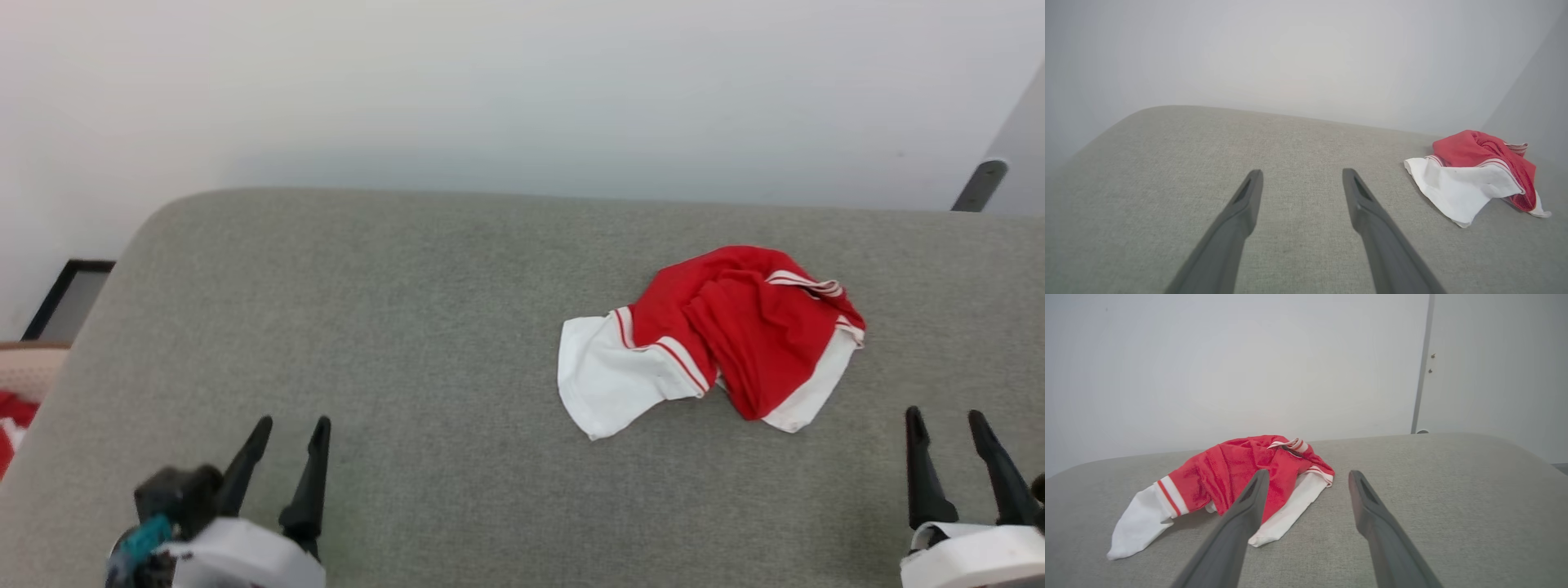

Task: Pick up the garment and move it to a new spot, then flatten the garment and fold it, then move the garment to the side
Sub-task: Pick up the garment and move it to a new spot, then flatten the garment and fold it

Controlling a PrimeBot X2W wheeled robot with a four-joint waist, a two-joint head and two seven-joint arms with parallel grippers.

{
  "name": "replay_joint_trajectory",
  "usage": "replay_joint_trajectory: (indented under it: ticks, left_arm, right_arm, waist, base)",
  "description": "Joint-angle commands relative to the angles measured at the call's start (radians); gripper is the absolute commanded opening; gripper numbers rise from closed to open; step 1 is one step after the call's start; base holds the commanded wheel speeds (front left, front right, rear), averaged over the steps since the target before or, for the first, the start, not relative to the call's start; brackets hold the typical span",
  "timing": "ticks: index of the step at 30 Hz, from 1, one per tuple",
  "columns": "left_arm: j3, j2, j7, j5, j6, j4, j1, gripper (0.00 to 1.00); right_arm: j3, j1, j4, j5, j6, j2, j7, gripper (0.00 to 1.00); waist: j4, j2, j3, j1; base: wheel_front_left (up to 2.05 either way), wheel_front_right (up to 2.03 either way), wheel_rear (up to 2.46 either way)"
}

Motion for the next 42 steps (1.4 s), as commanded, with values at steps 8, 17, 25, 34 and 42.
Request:
replay_joint_trajectory:
  ticks: [8,17,25,34,42]
  left_arm:
    - [0.125,-0.045,0.000,0.143,0.011,-0.182,0.175,1.00]
    - [0.164,-0.095,0.000,0.220,-0.010,-0.226,0.241,1.00]
    - [0.178,-0.117,0.000,0.249,-0.025,-0.225,0.241,1.00]
    - [0.094,-0.079,0.074,0.228,-0.074,-0.203,0.081,1.00]
    - [-0.180,0.057,0.383,0.078,-0.084,-0.061,-0.320,1.00]
  right_arm:
    - [-0.031,0.050,-0.073,-0.014,0.000,0.014,0.018,1.00]
    - [-0.037,0.068,-0.105,-0.018,0.000,0.025,0.033,1.00]
    - [-0.031,0.059,-0.112,-0.018,0.000,0.031,0.043,1.00]
    - [-0.015,0.027,-0.112,-0.013,0.000,0.047,0.034,1.00]
    - [0.034,-0.053,-0.088,-0.010,0.000,0.065,0.019,1.00]
  waist:
    - [-0.045,0.0000,-0.034,0.0000]
    - [-0.056,0.0000,-0.033,0.0000]
    - [-0.064,0.0000,-0.030,0.0000]
    - [-0.099,0.0000,0.020,0.0000]
    - [-0.175,0.0000,0.118,0.0000]
  base:
    - [0.00,0.00,0.00]
    - [0.00,0.00,0.00]
    - [0.00,0.00,0.00]
    - [0.00,0.00,0.00]
    - [0.00,0.00,0.00]
